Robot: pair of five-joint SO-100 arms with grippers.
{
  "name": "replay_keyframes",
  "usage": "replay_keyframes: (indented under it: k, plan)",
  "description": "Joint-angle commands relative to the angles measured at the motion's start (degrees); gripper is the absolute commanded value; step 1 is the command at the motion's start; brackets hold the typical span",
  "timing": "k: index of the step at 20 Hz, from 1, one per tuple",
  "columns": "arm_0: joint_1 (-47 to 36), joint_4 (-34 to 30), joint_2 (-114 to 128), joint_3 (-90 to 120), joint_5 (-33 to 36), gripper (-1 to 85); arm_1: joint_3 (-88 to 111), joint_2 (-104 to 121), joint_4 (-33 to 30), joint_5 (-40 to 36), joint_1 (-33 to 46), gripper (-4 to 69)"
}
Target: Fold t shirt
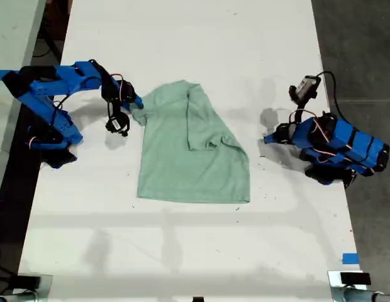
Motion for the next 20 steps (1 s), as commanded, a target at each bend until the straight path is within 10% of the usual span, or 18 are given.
replay_keyframes:
  k: [1,11,20]
  plan:
    - [-1.1,2.3,-5.6,-3.9,-1.3,-0.2,0.4,0.5,0.2,-0.4,-0.4,2.7]
    - [14.8,27.0,-10.9,-52.2,-2.5,-0.3,0.4,0.5,0.2,-0.4,-0.3,2.7]
    - [34.2,26.2,-40.5,-74.7,-8.4,9.0,0.4,0.6,0.2,-0.4,-0.4,2.7]
